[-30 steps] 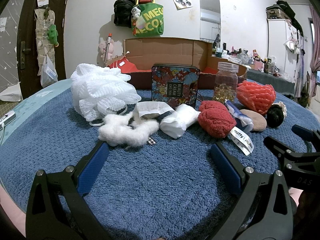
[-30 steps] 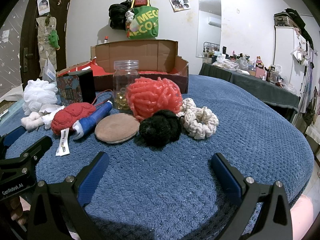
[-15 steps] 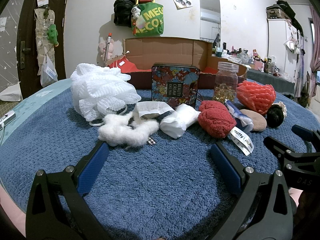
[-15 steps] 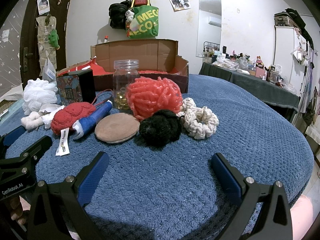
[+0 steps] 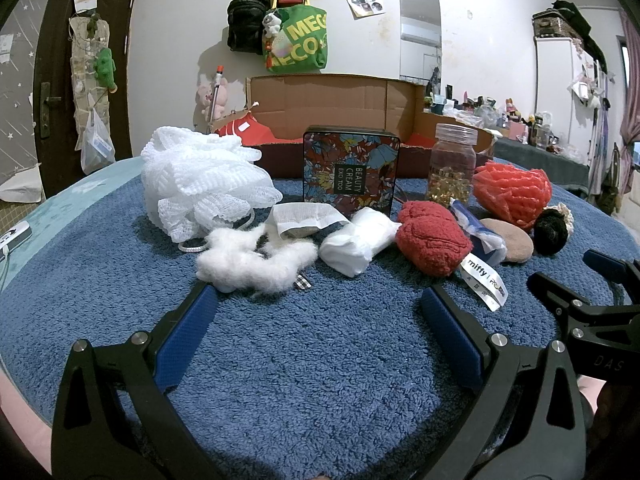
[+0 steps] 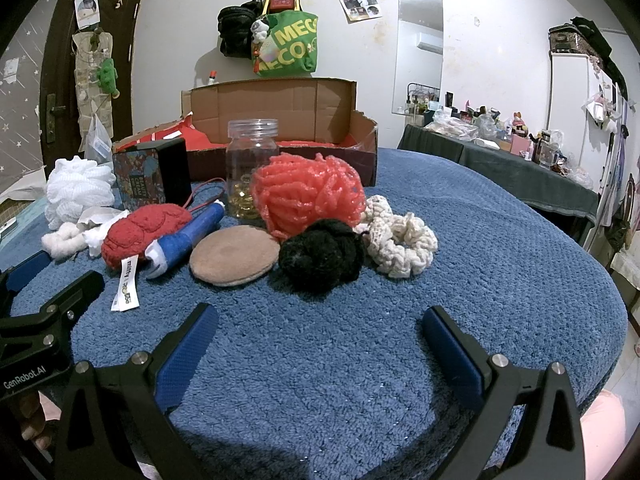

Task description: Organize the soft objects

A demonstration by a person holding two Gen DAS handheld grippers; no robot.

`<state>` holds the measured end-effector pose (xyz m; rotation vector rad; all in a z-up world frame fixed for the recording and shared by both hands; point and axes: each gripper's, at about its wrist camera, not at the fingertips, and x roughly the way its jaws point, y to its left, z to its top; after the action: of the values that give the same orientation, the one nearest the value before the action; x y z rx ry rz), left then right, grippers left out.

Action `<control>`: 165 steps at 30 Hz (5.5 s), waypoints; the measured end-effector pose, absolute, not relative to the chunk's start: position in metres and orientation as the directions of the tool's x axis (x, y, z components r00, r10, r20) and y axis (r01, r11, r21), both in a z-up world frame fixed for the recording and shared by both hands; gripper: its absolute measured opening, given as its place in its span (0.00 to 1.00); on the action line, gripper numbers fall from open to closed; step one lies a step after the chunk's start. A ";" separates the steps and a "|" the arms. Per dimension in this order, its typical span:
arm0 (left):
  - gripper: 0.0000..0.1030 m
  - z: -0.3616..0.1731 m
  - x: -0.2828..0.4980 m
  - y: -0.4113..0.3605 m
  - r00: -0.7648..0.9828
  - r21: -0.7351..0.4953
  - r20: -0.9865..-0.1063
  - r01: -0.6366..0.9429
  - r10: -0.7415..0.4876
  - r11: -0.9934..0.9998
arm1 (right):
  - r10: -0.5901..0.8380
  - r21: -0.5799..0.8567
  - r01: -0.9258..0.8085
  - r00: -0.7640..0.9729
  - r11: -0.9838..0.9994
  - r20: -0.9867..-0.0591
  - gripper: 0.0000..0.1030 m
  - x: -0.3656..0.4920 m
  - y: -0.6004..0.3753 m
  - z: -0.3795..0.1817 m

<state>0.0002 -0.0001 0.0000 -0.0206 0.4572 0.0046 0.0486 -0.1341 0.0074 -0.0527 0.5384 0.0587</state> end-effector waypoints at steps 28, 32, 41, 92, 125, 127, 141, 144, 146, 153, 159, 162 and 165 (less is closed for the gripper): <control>1.00 0.003 0.001 0.002 0.897 -0.028 -0.442 0.004 -0.016 1.000 | 0.052 -0.024 -0.074 0.856 0.997 -0.514 1.00 0.049 -0.133 0.008; 1.00 0.010 -0.002 0.006 0.906 -0.012 -0.423 0.000 -0.005 1.000 | 0.070 -0.005 -0.084 0.853 0.996 -0.516 1.00 0.050 -0.139 0.012; 1.00 0.028 0.008 0.012 0.912 0.011 -0.411 -0.004 0.008 1.000 | 0.089 0.021 -0.091 0.854 0.996 -0.512 1.00 0.061 -0.137 0.022; 0.61 0.053 0.085 0.073 0.792 0.054 -0.611 0.027 0.012 0.998 | 0.181 -0.085 -0.287 0.779 0.954 -0.600 0.49 0.129 -0.119 0.057; 0.60 0.098 0.009 0.017 0.845 -0.016 -0.484 0.251 -0.227 0.968 | 0.263 -0.037 -0.327 0.817 0.944 -0.513 0.49 0.073 -0.109 0.082; 0.60 0.107 0.014 0.017 0.851 -0.015 -0.471 0.255 -0.232 0.967 | 0.269 -0.036 -0.331 0.822 0.943 -0.503 0.49 0.076 -0.108 0.087; 0.60 0.157 0.122 0.020 0.821 0.009 -0.500 0.322 -0.275 0.947 | 0.332 0.005 -0.373 0.819 0.928 -0.468 0.49 0.157 -0.109 0.141; 0.60 0.157 0.156 0.021 0.792 -0.008 -0.539 0.334 -0.285 0.943 | 0.347 0.023 -0.389 0.794 0.921 -0.499 0.49 0.189 -0.107 0.146; 0.60 0.156 0.180 0.020 0.775 -0.010 -0.566 0.336 -0.282 0.942 | 0.357 0.031 -0.401 0.774 0.916 -0.524 0.49 0.206 -0.106 0.147; 0.60 0.141 0.257 0.010 0.690 -0.005 -0.678 0.342 -0.255 0.940 | 0.344 0.036 -0.424 0.679 0.905 -0.648 0.49 0.290 -0.089 0.138; 0.60 0.117 0.315 0.006 0.623 0.006 -0.755 0.316 -0.203 0.949 | 0.313 0.077 -0.401 0.564 0.913 -0.764 0.49 0.363 -0.080 0.119; 0.60 0.107 0.336 0.007 0.609 0.015 -0.774 0.294 -0.175 0.956 | 0.301 0.108 -0.371 0.515 0.922 -0.802 0.49 0.394 -0.081 0.109; 0.60 0.097 0.358 0.009 0.595 0.034 -0.792 0.264 -0.135 0.964 | 0.267 0.097 -0.346 0.489 0.933 -0.830 0.49 0.413 -0.078 0.098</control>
<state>0.3580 0.0090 0.0965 0.1542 0.9049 -0.2328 0.4134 -0.0780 0.0976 -0.0874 0.9926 0.3734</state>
